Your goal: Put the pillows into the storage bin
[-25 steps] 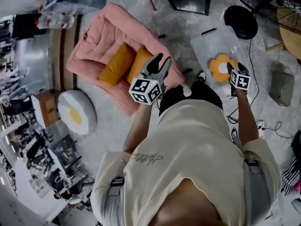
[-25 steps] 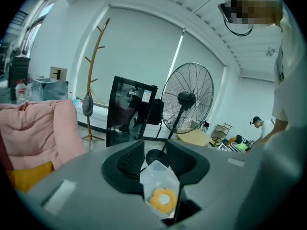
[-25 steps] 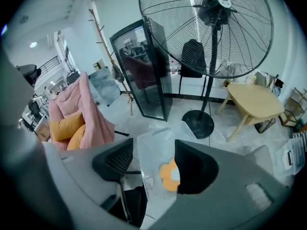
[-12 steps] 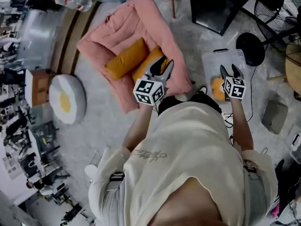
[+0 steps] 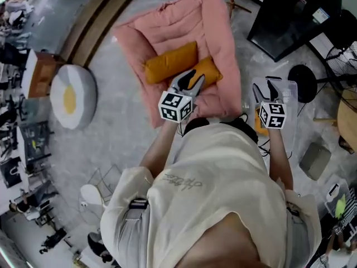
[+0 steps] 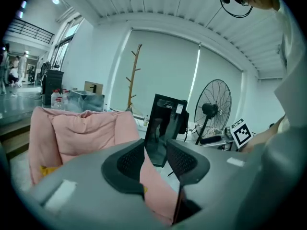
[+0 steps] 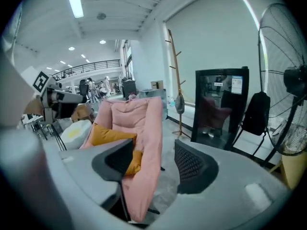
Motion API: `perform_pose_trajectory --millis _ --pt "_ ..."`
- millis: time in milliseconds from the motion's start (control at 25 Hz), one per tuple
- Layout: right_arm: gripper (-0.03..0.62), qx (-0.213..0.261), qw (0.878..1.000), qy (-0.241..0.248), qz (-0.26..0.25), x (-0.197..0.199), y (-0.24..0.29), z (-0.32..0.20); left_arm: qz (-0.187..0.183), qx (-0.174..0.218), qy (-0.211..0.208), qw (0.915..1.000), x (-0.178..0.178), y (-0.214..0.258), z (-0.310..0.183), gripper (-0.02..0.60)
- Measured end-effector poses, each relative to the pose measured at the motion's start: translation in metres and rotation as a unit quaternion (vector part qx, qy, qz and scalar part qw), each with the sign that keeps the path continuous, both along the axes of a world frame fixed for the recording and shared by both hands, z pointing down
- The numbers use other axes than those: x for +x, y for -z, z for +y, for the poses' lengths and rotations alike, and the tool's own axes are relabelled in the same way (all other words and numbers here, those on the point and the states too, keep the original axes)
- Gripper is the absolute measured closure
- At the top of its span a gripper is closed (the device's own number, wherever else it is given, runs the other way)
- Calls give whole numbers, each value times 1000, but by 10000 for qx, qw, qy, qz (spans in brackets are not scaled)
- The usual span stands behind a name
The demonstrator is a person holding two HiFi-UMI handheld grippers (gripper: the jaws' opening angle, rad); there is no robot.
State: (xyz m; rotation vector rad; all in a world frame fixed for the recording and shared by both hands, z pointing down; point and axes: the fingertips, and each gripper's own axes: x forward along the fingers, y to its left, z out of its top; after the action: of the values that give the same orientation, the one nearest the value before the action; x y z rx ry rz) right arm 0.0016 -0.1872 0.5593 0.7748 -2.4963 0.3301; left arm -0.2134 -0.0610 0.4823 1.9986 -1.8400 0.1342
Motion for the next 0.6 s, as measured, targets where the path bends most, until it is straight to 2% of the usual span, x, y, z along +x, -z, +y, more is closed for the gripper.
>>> perform_pose_trajectory --millis 360,600 --pt "321 110 9972 721 -134 -95 27 54 -250 -63 422 9988 -102 -19 49 416" --pt "322 -75 9982 578 -156 -130 22 59 -178 -323 570 9977 -162 -47 70 399"
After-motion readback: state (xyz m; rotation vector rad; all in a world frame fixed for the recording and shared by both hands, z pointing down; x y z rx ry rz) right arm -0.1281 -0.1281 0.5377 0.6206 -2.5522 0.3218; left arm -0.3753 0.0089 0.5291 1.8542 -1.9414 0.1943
